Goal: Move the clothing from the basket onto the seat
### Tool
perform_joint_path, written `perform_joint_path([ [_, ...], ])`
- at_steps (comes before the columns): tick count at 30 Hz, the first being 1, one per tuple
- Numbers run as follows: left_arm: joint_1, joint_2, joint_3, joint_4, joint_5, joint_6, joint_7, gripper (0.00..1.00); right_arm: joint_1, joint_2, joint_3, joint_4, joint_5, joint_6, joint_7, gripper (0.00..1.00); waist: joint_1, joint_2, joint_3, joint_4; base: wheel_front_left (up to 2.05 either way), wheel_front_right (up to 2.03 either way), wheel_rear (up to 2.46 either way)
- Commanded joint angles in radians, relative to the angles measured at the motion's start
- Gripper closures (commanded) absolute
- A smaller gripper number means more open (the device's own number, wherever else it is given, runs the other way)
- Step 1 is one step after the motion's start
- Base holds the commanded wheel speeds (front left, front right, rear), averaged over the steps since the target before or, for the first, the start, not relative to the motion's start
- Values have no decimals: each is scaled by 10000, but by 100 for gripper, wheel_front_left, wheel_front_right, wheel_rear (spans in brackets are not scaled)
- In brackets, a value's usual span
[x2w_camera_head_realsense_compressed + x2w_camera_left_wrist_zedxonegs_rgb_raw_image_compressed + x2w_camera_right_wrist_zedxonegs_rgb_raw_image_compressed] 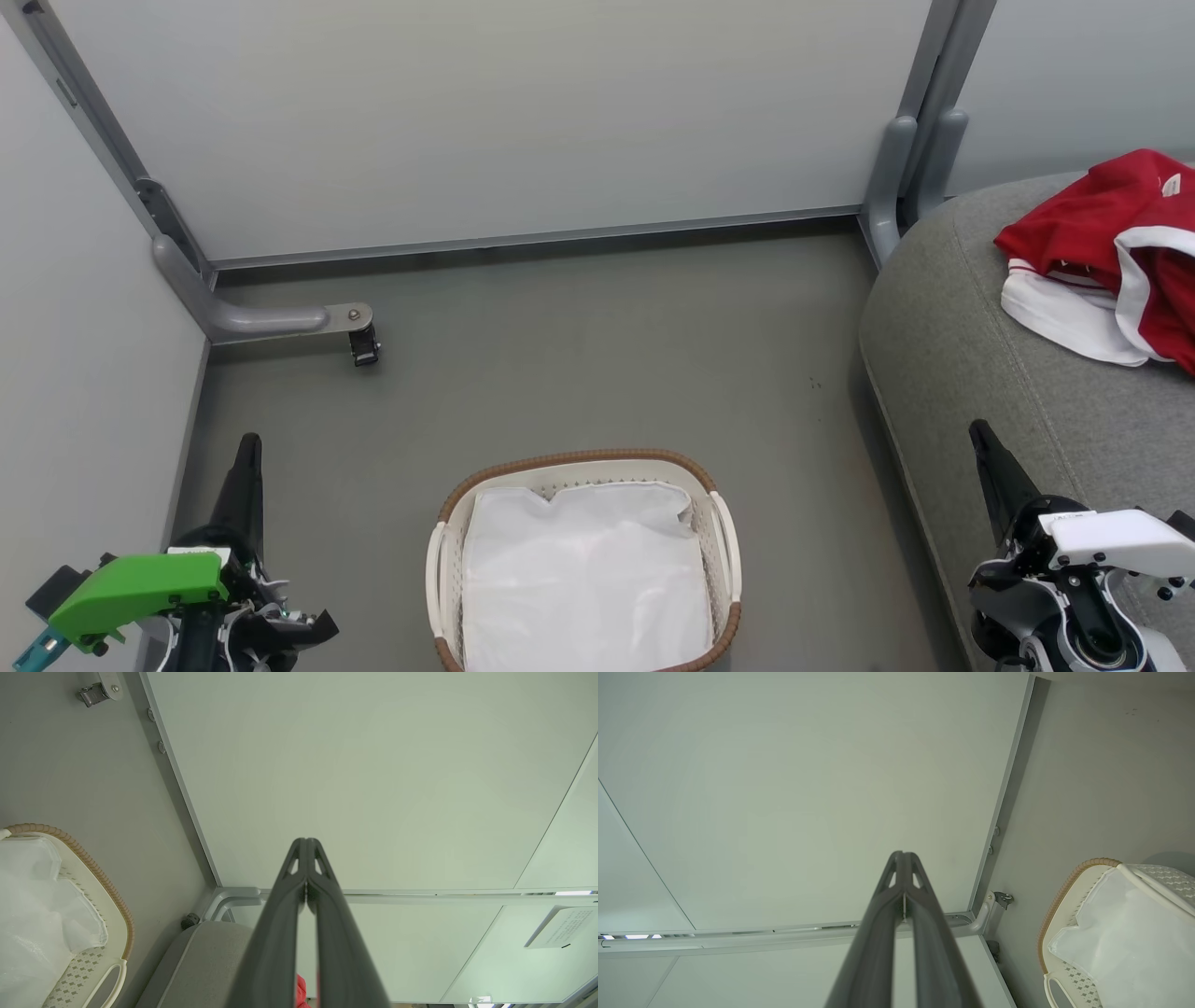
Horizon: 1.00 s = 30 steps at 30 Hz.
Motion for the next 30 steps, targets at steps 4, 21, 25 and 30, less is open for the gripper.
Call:
perform_joint_path([
  [4, -99, 0, 15, -15, -34, -62, 31, 100, -74, -60, -6, -41, 52, -7, 12, 100, 0, -1, 0, 0, 0, 0, 0],
  [21, -99, 0, 15, -16, -35, -62, 31, 100, -74, -60, -4, -41, 53, -7, 11, 100, 0, -1, 0, 0, 0, 0, 0],
  [25, -99, 0, 15, -16, -35, -62, 30, 100, -74, -60, -4, -41, 53, -7, 10, 100, 0, -1, 0, 0, 0, 0, 0],
  [30, -99, 0, 15, -16, -33, -62, 30, 100, -74, -60, -4, -41, 52, -7, 10, 100, 0, -1, 0, 0, 0, 0, 0],
])
